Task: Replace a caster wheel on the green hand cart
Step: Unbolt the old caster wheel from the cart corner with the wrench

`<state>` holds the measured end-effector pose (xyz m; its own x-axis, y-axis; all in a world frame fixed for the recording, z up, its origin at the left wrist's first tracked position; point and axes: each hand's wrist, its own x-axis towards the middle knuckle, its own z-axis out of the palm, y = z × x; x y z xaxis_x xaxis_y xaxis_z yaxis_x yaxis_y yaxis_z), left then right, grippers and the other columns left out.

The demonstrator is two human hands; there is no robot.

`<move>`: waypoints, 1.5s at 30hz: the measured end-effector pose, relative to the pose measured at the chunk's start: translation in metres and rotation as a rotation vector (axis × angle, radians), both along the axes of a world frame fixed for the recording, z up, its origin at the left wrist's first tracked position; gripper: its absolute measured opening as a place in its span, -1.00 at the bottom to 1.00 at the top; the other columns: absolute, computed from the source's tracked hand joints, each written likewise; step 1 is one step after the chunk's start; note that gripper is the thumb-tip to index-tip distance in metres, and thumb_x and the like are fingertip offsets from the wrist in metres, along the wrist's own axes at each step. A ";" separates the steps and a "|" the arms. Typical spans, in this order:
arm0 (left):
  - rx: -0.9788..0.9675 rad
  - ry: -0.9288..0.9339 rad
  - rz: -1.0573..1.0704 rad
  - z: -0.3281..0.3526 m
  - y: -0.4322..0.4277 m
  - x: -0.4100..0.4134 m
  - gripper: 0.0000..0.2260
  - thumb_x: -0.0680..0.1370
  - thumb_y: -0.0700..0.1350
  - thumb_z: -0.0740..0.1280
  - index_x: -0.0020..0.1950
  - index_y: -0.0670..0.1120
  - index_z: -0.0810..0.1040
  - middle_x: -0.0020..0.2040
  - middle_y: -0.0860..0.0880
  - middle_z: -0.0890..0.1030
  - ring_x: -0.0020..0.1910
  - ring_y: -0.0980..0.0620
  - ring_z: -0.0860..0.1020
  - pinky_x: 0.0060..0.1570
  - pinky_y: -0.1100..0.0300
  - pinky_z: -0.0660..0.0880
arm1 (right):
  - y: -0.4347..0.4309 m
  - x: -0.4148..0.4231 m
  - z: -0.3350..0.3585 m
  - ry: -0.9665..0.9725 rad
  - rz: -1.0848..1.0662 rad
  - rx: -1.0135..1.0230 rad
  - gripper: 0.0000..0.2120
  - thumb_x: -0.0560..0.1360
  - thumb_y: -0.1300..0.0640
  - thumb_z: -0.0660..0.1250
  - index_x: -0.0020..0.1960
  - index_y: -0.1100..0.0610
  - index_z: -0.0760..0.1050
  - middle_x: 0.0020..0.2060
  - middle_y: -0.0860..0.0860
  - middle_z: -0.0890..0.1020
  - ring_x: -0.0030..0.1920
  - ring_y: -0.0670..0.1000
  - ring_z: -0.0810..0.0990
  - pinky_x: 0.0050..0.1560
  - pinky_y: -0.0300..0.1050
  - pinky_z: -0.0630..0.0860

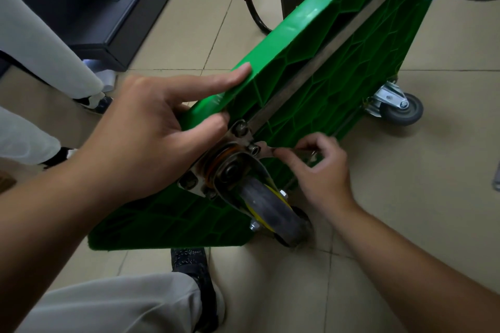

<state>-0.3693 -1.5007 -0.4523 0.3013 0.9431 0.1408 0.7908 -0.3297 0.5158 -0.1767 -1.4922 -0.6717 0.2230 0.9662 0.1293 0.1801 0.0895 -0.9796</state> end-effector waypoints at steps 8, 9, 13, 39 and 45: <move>-0.009 -0.002 0.012 0.000 -0.001 -0.001 -0.55 0.53 0.07 0.37 0.38 0.42 0.50 0.18 0.23 0.69 -0.02 -0.10 0.73 -0.03 -0.23 0.67 | 0.042 0.054 0.096 -0.711 0.125 0.597 -0.43 0.29 -0.39 0.53 -0.21 0.13 0.54 -0.22 -0.04 0.56 -0.08 0.08 0.50 0.04 -0.05 0.24; -0.023 -0.006 0.013 0.000 -0.001 -0.001 -0.55 0.53 0.07 0.37 0.38 0.42 0.50 0.16 0.21 0.70 -0.03 -0.12 0.73 -0.04 -0.26 0.67 | 0.045 0.055 0.110 -0.807 0.151 0.674 -0.42 0.30 -0.40 0.52 -0.20 0.13 0.53 -0.21 0.00 0.58 -0.09 0.12 0.52 0.04 -0.02 0.26; -0.045 -0.021 0.025 -0.001 0.000 -0.003 -0.58 0.55 0.07 0.40 0.36 0.44 0.51 -0.02 0.18 0.74 -0.27 0.03 0.70 -0.26 -0.03 0.70 | 0.048 0.052 0.150 -1.067 0.235 0.868 -0.45 0.35 -0.35 0.49 -0.12 0.14 0.52 -0.15 0.07 0.60 -0.07 0.18 0.55 0.06 0.10 0.39; -0.029 0.255 0.001 0.011 -0.008 -0.001 -0.45 0.57 0.13 0.28 0.49 0.54 0.22 0.08 0.05 0.71 -0.36 0.11 0.54 -0.29 -0.04 0.57 | 0.005 0.071 0.182 -1.166 0.127 0.672 -0.45 0.30 -0.37 0.51 -0.22 0.12 0.46 -0.26 0.03 0.54 -0.15 0.14 0.49 -0.01 0.05 0.35; 0.033 0.325 -0.031 0.021 -0.018 0.017 -0.41 0.60 0.13 0.29 0.62 0.29 0.21 0.53 0.14 0.41 0.38 0.04 0.47 0.25 0.04 0.49 | -0.025 0.083 0.189 -1.238 0.004 0.523 -0.45 0.32 -0.39 0.48 -0.24 0.09 0.43 -0.30 -0.01 0.46 -0.21 0.08 0.41 -0.09 0.01 0.32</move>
<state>-0.3519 -1.5187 -0.4312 0.3637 0.9294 0.0628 0.9017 -0.3682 0.2266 -0.0932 -1.5175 -0.4828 -0.3112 0.7421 0.5937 0.9147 0.4034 -0.0248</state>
